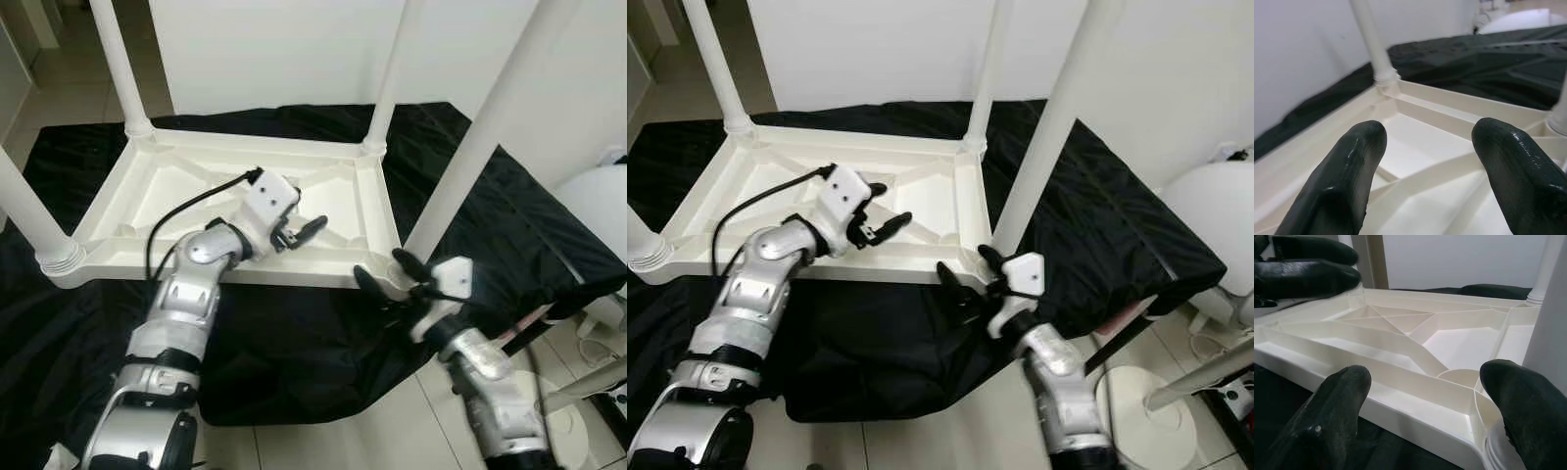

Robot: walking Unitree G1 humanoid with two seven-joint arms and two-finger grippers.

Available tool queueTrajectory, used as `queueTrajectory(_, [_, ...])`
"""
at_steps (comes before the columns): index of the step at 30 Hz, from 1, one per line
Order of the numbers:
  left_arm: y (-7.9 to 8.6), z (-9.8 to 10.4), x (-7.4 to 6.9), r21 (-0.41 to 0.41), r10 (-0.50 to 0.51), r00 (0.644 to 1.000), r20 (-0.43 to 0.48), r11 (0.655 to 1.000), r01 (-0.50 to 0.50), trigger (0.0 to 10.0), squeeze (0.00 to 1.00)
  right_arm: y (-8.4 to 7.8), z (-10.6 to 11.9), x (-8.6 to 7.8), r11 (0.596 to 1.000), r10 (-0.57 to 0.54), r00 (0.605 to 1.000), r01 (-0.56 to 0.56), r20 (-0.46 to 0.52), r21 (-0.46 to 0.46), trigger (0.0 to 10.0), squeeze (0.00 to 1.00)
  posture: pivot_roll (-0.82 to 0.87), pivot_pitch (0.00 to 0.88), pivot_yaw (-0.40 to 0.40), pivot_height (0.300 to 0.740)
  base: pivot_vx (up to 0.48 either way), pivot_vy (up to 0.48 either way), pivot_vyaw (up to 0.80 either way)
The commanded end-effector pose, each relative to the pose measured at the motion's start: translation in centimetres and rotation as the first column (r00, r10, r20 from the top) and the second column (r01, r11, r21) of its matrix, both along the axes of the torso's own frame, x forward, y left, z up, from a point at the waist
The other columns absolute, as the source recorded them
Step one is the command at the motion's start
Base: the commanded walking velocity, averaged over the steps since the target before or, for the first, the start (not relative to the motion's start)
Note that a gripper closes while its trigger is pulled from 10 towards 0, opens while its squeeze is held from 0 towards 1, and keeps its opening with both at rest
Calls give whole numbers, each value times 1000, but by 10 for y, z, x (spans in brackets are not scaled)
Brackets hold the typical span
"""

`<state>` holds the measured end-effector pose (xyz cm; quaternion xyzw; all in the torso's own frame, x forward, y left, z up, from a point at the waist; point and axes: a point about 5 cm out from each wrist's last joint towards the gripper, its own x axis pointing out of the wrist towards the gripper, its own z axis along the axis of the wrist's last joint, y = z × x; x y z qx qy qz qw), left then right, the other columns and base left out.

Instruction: Building children table

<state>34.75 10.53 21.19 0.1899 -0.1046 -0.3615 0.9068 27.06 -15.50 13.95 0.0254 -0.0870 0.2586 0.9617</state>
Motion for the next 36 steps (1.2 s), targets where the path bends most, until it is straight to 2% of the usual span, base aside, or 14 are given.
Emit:
queueTrajectory(1, [10, 9, -3, -86, 153, 986, 62, 985, -147, 10000, 0, -13, 5, 0, 1000, -1, 1000, 1, 2, -2, 10000, 0, -82, 36, -37, 740, 0, 0, 0])
queueTrajectory(3, [10, 9, -6, -76, 126, 990, 62, 990, -121, 10000, 0, -17, 7, -1, 1000, 2, 1000, -2, 4, -6, 10000, 0, -82, 36, -37, 740, 0, 0, 0])
queueTrajectory(6, [10, 6, -18, -50, 0, 1000, 26, 999, 1, 10000, 0, -29, 10, -1, 1000, 11, 1000, -11, -7, -16, 10000, 0, -70, 41, -37, 740, 0, 0, 0])
queueTrajectory(7, [10, 6, -18, -50, 0, 1000, 26, 999, 1, 10000, 0, -29, 10, -1, 1000, 11, 1000, -11, -7, -16, 10000, 0, -70, 41, -37, 740, 0, 0, 0])
queueTrajectory(10, [9, -3, -31, 18, -94, 995, -28, 995, 94, 10000, 0, -42, 13, -2, 998, 57, 998, -57, -28, 3, 10000, 0, -58, 43, -36, 740, 0, 0, 0])
queueTrajectory(13, [10, -12, -38, 82, -119, 991, -62, 989, 123, 10000, 0, -57, 12, 2, 1000, 26, 999, -26, -34, 1, 10000, 0, -45, 44, -35, 740, 0, 0, 0])
queueTrajectory(17, [11, -15, -42, 103, -123, 990, -76, 986, 130, 10000, 0, -65, 12, 5, 1000, -12, 999, 11, -29, -9, 10000, 0, -45, 44, -35, 740, 0, 0, 0])
queueTrajectory(18, [17, -22, -42, 147, -99, 992, -84, 983, 111, 10000, 0, -72, 12, 7, 999, -46, 999, 46, -24, -17, 10000, 0, -37, 45, -30, 740, 0, 0, 0])
queueTrajectory(19, [17, -22, -42, 147, -99, 992, -84, 983, 111, 10000, 0, -72, 12, 7, 999, -46, 999, 46, -24, -17, 10000, 0, -37, 45, -30, 740, 0, 0, 0])
queueTrajectory(20, [27, -30, -37, 213, -21, 997, -73, 976, 36, 10000, 0, -82, 11, 10, 995, -96, 995, 95, -22, -17, 10000, 0, -34, 42, -26, 740, 0, 0, 0])
queueTrajectory(21, [27, -30, -37, 213, -21, 997, -73, 976, 36, 10000, 0, -82, 11, 10, 995, -96, 995, 95, -22, -17, 10000, 0, -34, 42, -26, 740, 0, 0, 0])
queueTrajectory(24, [43, -38, -21, 233, 166, 981, -101, 962, -139, 10000, 0, -89, 10, 11, 993, -115, 993, 114, -25, -15, 10000, 0, -33, 35, -22, 740, 0, 0, 0])
queueTrajectory(30, [55, -50, -14, 298, 240, 962, -132, 935, -193, 10000, 0, -93, 9, 10, 991, -133, 991, 133, -25, -13, 10000, 0, -37, 30, -21, 740, 0, 0, 0])
queueTrajectory(36, [75, -68, -2, 379, 362, 913, -188, 884, -272, 10000, 0, -91, 9, 4, 991, -132, 991, 132, -12, -13, 10000, 0, -49, 25, -14, 740, 0, 0, 0])
